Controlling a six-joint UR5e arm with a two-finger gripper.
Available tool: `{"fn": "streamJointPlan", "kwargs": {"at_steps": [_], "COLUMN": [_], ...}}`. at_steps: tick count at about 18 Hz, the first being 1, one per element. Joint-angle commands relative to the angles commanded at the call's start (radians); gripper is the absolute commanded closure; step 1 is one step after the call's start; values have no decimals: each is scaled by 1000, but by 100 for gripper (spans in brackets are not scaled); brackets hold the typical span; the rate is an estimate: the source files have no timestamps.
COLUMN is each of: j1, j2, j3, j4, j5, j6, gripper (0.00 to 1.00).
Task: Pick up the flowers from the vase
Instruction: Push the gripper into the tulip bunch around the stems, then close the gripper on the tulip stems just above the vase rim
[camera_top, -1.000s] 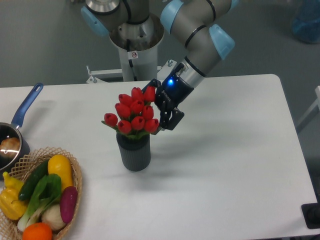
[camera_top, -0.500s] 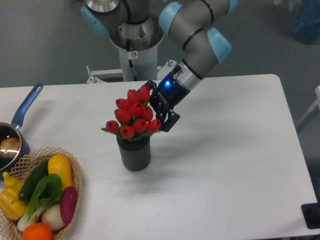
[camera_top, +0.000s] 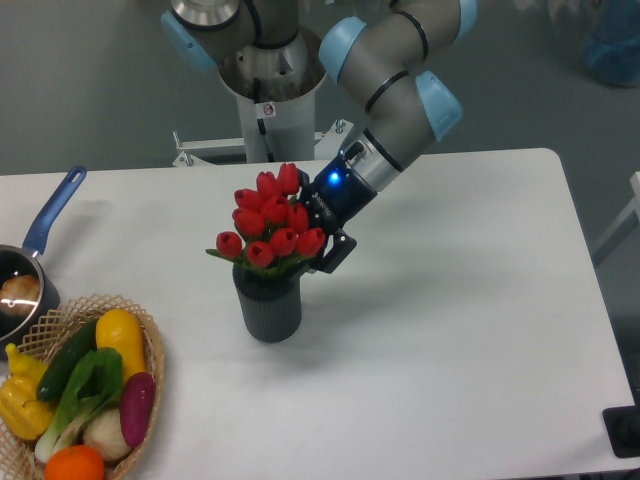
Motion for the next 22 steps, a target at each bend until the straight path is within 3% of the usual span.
{"fn": "streamJointPlan", "kwargs": {"at_steps": [15, 16, 19, 22], "j1": [-32, -31, -25, -20], "j2": [8, 9, 11, 11], "j3": [-23, -25, -44, -43], "j4": [-3, -3, -2, -2], "j5": [-65, -65, -63, -63], "j6": [-8, -8, -6, -6], "gripper": [0, 2, 25, 25]}}
